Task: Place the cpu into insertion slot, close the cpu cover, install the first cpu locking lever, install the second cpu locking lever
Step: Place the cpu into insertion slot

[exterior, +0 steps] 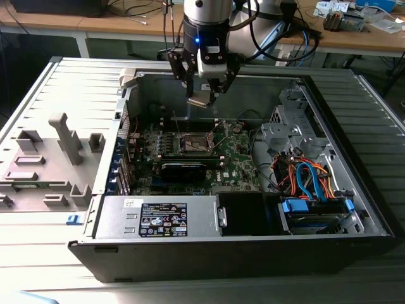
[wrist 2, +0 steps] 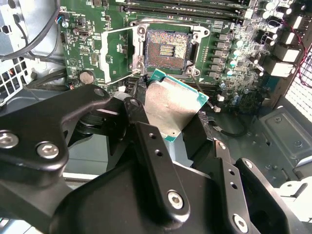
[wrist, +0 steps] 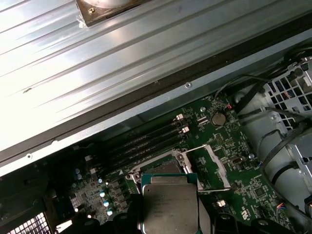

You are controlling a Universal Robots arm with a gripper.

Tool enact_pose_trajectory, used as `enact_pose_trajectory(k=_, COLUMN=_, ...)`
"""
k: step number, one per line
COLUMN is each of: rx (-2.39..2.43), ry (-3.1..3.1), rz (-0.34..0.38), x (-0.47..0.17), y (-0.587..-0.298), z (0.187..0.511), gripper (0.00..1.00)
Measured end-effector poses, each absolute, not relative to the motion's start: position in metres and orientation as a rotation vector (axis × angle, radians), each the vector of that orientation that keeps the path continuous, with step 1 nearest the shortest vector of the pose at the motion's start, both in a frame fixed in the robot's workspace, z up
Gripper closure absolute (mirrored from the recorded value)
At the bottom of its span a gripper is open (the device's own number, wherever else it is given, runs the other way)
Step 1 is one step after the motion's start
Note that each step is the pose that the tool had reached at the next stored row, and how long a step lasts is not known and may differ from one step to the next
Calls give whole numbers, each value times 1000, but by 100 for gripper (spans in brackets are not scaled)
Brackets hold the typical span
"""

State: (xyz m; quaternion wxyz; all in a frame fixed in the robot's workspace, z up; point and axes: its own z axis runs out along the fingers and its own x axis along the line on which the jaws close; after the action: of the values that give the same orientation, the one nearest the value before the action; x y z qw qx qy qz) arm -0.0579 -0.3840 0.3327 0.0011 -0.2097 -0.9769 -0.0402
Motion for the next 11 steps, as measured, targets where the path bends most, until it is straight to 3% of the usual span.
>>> enact_pose_trajectory(k=11, rx=-680, ry=-3063, rz=-126, x=-58, y=-384, z=333, gripper=45)
